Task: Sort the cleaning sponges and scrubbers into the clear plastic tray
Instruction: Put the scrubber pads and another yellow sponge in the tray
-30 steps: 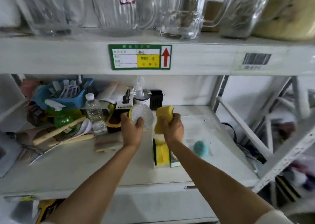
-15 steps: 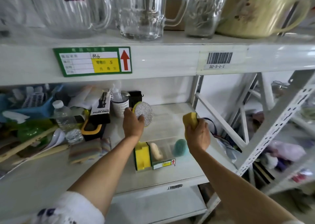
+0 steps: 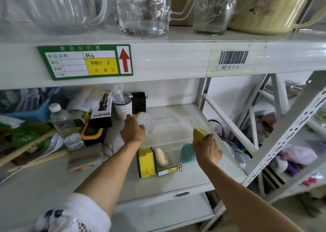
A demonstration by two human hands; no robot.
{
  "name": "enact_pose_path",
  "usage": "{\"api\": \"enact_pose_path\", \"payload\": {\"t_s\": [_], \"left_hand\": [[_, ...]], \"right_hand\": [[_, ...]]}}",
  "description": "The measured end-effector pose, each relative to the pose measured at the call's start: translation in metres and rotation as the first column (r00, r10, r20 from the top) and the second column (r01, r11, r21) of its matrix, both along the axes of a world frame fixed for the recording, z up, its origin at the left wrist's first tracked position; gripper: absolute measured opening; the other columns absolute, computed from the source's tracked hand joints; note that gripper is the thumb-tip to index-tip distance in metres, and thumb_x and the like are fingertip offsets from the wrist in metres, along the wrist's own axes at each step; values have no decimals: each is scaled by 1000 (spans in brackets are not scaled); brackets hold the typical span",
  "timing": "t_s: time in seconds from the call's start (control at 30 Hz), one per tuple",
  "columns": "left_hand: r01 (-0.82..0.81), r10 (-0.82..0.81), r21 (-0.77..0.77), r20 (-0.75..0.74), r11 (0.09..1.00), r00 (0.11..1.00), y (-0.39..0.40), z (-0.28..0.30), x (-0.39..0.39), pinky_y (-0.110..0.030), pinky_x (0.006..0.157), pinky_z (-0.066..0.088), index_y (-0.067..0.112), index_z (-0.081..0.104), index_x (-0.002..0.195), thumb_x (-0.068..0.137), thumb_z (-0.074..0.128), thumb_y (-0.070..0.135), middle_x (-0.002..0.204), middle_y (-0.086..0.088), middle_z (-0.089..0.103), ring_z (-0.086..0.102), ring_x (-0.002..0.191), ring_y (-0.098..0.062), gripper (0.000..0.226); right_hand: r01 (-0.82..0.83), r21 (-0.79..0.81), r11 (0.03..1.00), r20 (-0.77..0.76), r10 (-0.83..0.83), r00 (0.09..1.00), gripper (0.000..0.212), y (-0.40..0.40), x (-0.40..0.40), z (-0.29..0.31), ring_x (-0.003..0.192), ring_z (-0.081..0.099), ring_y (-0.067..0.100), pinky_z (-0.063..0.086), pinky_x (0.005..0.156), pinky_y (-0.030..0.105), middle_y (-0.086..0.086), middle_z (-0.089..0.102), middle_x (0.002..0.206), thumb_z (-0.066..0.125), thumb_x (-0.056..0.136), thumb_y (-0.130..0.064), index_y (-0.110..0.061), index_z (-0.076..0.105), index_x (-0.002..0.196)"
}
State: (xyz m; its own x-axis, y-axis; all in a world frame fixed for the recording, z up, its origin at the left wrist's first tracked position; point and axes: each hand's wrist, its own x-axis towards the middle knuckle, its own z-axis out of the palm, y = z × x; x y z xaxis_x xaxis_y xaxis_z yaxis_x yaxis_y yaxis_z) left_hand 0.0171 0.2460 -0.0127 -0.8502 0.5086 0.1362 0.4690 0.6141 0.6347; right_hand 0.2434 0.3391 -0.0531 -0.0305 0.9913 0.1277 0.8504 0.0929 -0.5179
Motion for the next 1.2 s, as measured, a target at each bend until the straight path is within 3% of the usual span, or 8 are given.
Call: {"api": "enact_pose_path", "payload": {"t_s": [0.13, 0.3, 0.43, 0.57, 0.77, 1.03, 1.13, 1.2], "left_hand": [[-32, 23, -138, -68, 990, 997, -4, -4, -1, -47, 90, 43, 5, 43, 122, 84, 57, 26, 120, -18, 63, 60, 111, -38, 45], [-43, 35, -142, -62, 989, 997, -10, -7, -1, -48, 93, 42, 6, 49, 120, 85, 55, 29, 126, -19, 56, 52, 118, -37, 43], [7, -11, -67, -73, 998, 997, -15, -4, 2, -48, 95, 41, 6, 48, 124, 87, 56, 28, 130, -19, 52, 48, 122, -37, 44], [117, -109, 27, -202, 993, 973, -23, -4, -1, -46, 92, 42, 8, 51, 121, 89, 55, 27, 126, -16, 55, 49, 121, -33, 38], [288, -219, 182, -327, 940, 919, -46, -7, -8, -42, 86, 48, 7, 58, 110, 87, 59, 15, 112, -14, 62, 58, 106, -33, 25], [217, -121, 325, -291, 920, 949, -101, -20, -36, -42, 81, 54, 4, 59, 108, 86, 52, 5, 105, -15, 61, 63, 94, -30, 24], [77, -1, 324, -230, 943, 973, -130, -28, -58, -42, 86, 53, 5, 62, 109, 86, 55, 6, 108, -16, 64, 63, 97, -32, 23], [-25, 70, 198, -223, 980, 972, -149, -35, -74, -43, 90, 51, 6, 61, 110, 85, 53, 15, 111, -18, 65, 61, 104, -35, 28]], "right_hand": [[8, -32, 999, 26, -8, 1000, 45, -1, 2, -6, 92, 64, 31, 43, 79, 41, 10, 65, 103, 53, 87, -50, -12, 41, 109], [21, -58, 998, 7, -20, 1000, 55, -4, 1, -4, 103, 57, 31, 43, 86, 43, 11, 59, 113, 56, 84, -48, -13, 39, 123], [16, 23, 1000, 25, -16, 1000, 63, -5, 0, 7, 111, 51, 30, 42, 94, 45, 12, 52, 123, 65, 82, -45, -13, 38, 129], [-55, 192, 980, 59, 45, 997, 53, -9, -12, 19, 121, 48, 29, 35, 106, 45, 8, 51, 128, 64, 84, -37, -16, 46, 129], [-234, 268, 935, -4, 244, 970, 38, -38, -59, 34, 115, 52, 29, 36, 100, 42, 7, 54, 121, 60, 86, -29, -17, 53, 122], [-567, 362, 740, -156, 647, 746, 29, -99, -149, 51, 101, 61, 32, 46, 88, 40, 8, 63, 111, 60, 82, -15, -15, 63, 111], [-685, 369, 629, -72, 754, 653, 31, -121, -179, 55, 103, 60, 33, 48, 86, 40, 10, 62, 114, 61, 82, -14, -12, 63, 113], [-761, 311, 569, 7, 800, 600, 34, -131, -196, 53, 107, 58, 33, 47, 88, 40, 11, 59, 118, 60, 84, -17, -12, 60, 118]]}}
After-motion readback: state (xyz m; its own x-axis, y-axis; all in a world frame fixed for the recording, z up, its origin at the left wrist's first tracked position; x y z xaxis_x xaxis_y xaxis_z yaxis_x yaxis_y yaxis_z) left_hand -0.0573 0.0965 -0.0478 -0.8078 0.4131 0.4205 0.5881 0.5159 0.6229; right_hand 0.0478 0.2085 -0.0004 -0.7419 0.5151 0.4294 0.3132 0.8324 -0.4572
